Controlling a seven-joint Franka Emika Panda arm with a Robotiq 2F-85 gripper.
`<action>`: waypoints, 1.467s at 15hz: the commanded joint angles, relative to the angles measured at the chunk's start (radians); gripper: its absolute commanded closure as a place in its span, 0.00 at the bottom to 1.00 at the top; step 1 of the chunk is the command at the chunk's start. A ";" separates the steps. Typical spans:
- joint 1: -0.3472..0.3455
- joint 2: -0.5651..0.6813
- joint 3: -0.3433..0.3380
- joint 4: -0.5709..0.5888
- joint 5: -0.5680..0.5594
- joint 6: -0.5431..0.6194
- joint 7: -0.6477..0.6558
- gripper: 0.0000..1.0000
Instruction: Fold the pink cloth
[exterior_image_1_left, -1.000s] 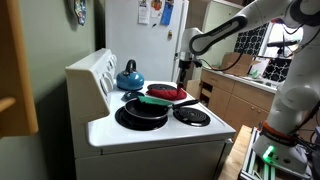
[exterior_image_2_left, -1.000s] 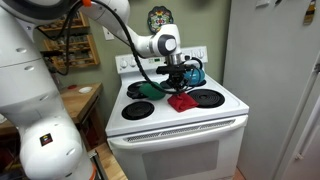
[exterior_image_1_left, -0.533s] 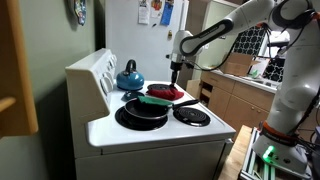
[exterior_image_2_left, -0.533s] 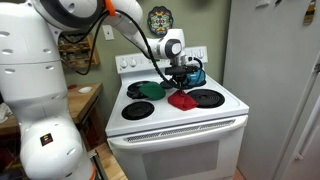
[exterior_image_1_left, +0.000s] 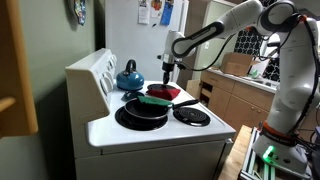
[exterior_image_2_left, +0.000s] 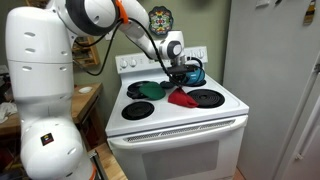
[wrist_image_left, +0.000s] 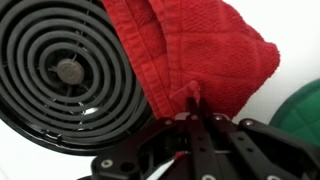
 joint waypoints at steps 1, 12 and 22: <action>0.004 0.040 0.013 0.043 -0.033 0.022 -0.040 0.99; 0.022 0.073 0.028 0.054 -0.089 0.127 -0.119 0.98; 0.016 0.070 0.033 0.039 -0.079 0.267 -0.108 0.21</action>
